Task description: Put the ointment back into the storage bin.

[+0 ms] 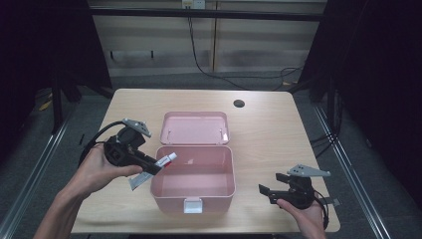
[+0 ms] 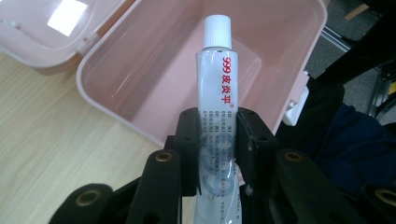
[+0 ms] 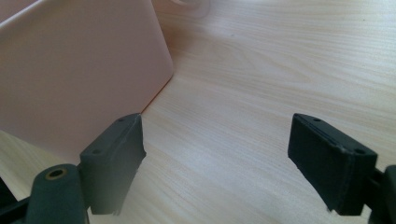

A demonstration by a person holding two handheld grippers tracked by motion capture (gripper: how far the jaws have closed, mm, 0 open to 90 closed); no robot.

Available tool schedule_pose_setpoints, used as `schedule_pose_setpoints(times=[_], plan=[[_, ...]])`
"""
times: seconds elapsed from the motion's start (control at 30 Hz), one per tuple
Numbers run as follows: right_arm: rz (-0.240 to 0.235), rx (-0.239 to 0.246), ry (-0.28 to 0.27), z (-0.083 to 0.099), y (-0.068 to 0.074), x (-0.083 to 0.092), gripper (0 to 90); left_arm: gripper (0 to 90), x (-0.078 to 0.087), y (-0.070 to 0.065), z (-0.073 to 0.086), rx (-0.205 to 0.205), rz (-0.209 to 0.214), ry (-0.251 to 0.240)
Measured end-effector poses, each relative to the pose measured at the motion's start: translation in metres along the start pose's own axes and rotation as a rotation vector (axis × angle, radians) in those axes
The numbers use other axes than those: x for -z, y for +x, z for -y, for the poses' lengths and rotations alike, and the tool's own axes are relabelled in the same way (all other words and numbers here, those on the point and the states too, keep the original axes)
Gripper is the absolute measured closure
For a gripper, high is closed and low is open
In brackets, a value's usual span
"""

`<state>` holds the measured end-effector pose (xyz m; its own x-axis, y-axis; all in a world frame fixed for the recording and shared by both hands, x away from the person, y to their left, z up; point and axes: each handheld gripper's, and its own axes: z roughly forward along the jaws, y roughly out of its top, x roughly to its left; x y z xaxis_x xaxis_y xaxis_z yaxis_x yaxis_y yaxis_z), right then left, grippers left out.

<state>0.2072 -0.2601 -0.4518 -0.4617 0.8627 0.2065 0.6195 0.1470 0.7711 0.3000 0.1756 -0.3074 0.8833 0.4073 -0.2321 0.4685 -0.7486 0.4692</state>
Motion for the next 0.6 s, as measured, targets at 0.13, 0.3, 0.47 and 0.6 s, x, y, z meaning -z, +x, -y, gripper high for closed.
schedule_pose_setpoints(times=[0.13,0.3,0.47,0.6], plan=[[0.001,0.0,-0.001,0.0,0.0,0.0,17.8,71.6,-0.003,-0.002,-0.009,-0.017,0.015,0.012],[0.001,0.0,-0.001,0.0,0.0,0.0,17.8,71.5,-0.007,-0.002,-0.018,-0.024,0.047,0.02],[0.001,-0.001,-0.001,0.0,0.0,0.0,17.6,71.6,-0.014,-0.005,-0.028,-0.036,0.047,0.035],[0.002,-0.001,-0.001,0.0,0.0,0.0,17.6,71.5,-0.02,-0.008,-0.035,-0.052,0.052,0.06]])
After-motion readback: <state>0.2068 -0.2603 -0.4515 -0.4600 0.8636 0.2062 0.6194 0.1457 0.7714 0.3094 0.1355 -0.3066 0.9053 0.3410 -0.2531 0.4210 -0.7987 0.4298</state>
